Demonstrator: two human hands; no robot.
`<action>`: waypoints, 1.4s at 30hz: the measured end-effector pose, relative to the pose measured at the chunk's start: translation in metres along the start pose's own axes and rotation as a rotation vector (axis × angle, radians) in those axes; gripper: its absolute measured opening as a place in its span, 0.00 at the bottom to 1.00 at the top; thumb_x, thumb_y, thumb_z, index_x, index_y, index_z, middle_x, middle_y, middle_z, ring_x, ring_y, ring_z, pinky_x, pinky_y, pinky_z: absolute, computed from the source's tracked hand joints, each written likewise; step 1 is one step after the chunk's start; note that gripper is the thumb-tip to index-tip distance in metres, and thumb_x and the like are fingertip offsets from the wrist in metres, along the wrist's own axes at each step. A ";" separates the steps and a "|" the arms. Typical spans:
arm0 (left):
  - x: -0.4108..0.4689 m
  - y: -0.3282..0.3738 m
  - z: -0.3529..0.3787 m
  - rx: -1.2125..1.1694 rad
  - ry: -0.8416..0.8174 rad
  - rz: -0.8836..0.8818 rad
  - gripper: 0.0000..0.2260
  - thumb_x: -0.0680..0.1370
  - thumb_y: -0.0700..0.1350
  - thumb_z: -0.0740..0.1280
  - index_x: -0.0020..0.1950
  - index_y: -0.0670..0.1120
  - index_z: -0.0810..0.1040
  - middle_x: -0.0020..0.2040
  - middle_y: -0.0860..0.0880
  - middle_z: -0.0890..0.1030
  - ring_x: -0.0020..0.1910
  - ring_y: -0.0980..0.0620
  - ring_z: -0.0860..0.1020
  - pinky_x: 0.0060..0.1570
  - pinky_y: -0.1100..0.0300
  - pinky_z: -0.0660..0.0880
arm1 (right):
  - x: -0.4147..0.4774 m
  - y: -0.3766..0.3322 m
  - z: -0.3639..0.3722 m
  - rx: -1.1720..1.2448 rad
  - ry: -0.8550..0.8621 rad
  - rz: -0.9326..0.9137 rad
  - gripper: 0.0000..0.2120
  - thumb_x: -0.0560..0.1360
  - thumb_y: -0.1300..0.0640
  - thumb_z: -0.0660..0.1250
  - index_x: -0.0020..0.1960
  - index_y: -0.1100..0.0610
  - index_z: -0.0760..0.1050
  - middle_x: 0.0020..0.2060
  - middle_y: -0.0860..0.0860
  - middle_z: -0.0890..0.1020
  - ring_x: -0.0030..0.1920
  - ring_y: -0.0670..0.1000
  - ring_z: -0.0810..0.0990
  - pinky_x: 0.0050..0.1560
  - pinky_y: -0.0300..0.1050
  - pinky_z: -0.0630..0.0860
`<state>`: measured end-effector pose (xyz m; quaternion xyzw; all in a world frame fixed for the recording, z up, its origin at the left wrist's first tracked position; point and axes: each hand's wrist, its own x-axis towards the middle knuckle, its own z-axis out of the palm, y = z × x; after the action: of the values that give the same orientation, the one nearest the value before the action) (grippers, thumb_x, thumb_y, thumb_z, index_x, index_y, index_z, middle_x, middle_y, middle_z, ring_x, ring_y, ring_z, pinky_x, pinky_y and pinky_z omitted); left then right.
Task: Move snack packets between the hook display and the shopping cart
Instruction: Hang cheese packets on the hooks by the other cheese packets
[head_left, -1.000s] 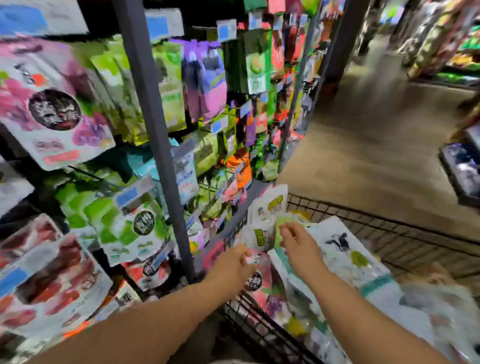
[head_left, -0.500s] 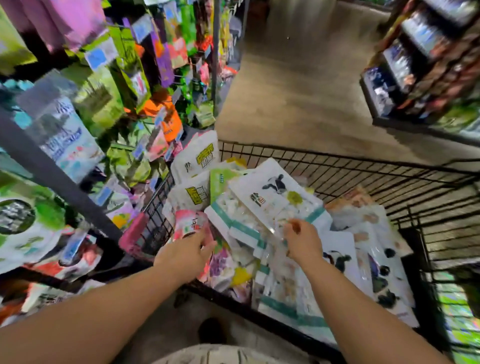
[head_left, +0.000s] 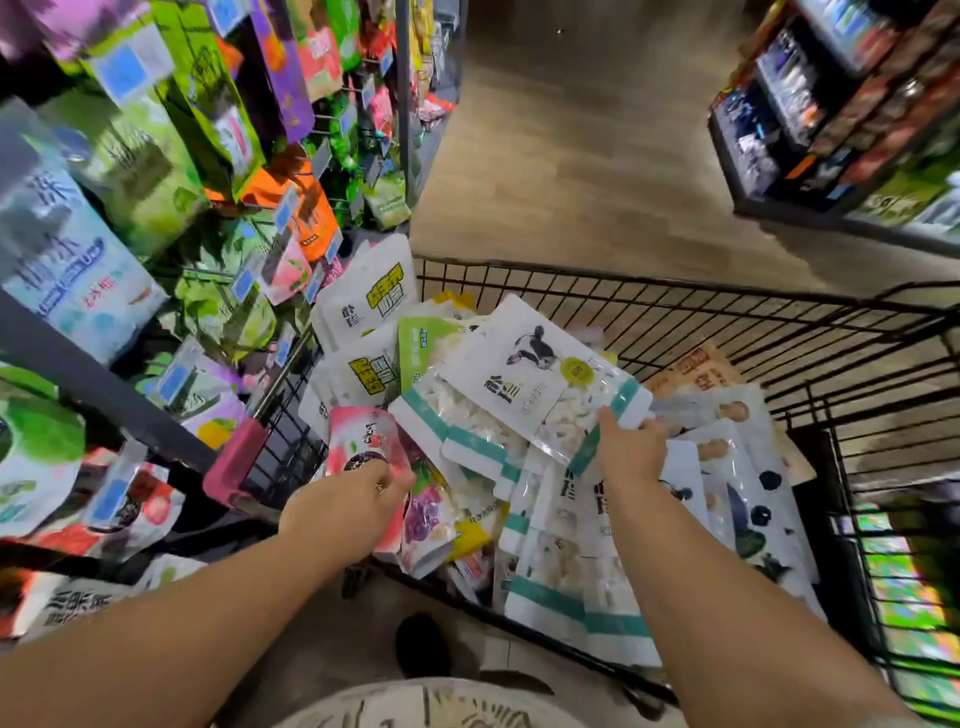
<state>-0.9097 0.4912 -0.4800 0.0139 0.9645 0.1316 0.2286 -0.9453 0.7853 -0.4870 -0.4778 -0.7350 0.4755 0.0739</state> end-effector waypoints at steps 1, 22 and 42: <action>-0.001 0.001 0.000 0.005 -0.004 -0.001 0.20 0.79 0.66 0.48 0.56 0.57 0.72 0.47 0.52 0.81 0.47 0.48 0.79 0.43 0.56 0.70 | 0.001 0.000 -0.001 0.013 -0.021 0.015 0.20 0.76 0.51 0.70 0.60 0.59 0.67 0.55 0.56 0.77 0.51 0.58 0.77 0.51 0.48 0.75; -0.009 -0.005 -0.001 -0.098 -0.076 0.083 0.28 0.74 0.72 0.47 0.51 0.52 0.75 0.39 0.50 0.75 0.43 0.49 0.76 0.48 0.51 0.74 | -0.052 0.026 0.006 0.145 -0.402 0.272 0.10 0.78 0.56 0.66 0.41 0.60 0.74 0.39 0.58 0.79 0.44 0.60 0.80 0.58 0.60 0.78; -0.060 -0.010 -0.010 0.070 -0.142 -0.034 0.25 0.83 0.57 0.46 0.79 0.50 0.47 0.66 0.43 0.72 0.62 0.45 0.73 0.61 0.55 0.71 | -0.136 0.048 0.003 0.461 -0.908 0.442 0.04 0.79 0.66 0.64 0.53 0.64 0.76 0.42 0.56 0.85 0.44 0.52 0.83 0.45 0.43 0.83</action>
<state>-0.8599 0.4733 -0.4475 0.0149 0.9500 0.0929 0.2979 -0.8443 0.6824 -0.4790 -0.3389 -0.4523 0.7864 -0.2492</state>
